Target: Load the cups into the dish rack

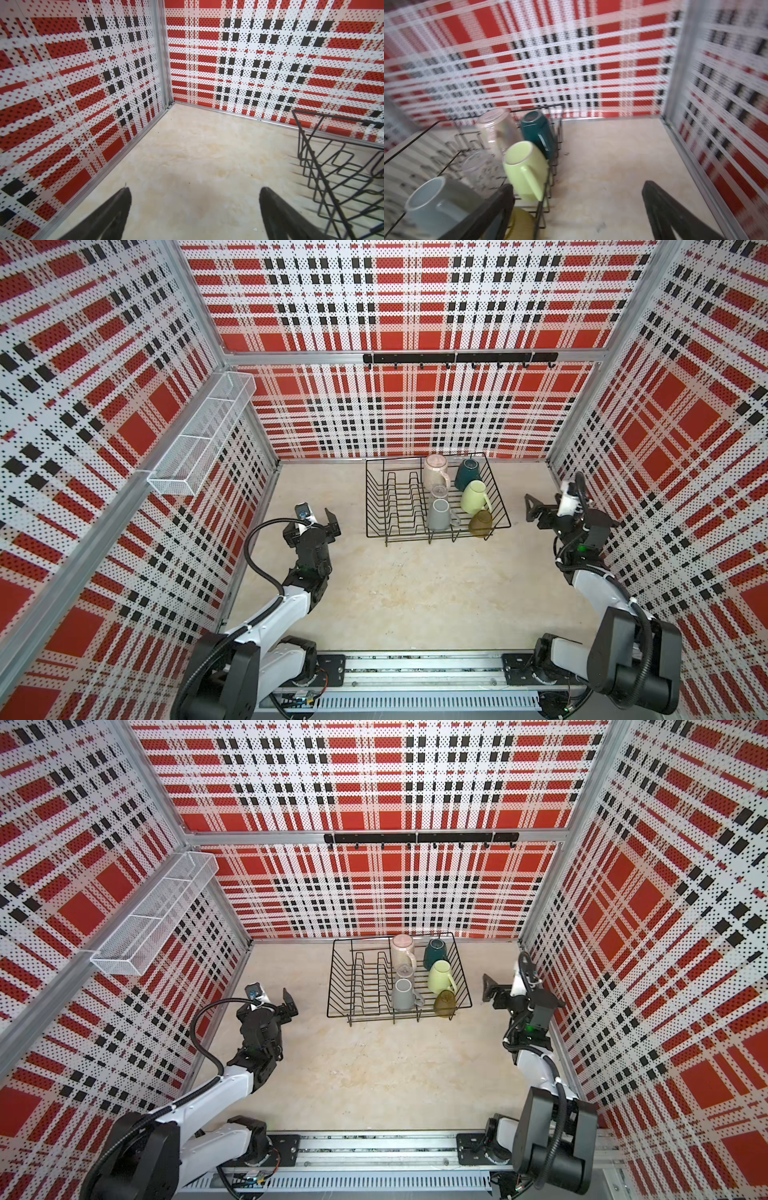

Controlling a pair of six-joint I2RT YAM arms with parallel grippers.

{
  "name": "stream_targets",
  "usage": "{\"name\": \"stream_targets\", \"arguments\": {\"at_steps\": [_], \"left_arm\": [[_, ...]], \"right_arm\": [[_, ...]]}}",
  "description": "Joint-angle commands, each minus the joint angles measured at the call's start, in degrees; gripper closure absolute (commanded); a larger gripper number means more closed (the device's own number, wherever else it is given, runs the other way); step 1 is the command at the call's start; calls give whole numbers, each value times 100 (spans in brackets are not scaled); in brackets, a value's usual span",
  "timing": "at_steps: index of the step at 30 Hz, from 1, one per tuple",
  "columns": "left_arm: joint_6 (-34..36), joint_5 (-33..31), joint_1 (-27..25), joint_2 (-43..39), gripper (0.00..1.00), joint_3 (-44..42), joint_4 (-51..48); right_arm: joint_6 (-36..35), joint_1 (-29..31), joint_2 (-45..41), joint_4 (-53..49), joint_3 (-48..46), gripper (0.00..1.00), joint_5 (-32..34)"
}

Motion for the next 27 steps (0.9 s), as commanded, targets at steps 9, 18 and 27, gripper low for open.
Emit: {"name": "stream_targets", "arguments": {"at_steps": [9,18,27], "left_arm": [[890,72,255,672,2,-691,2206],[785,654,463,1475,2,-824,3116],[477,1681,933,1798,2,-843,3624]], "right_arm": [[470,-42,241,2013,-1395,0,1711],[-681,1308,206,1280,-982,0,2646],[-578,1953,738,1874,-1294,0,2823]]}}
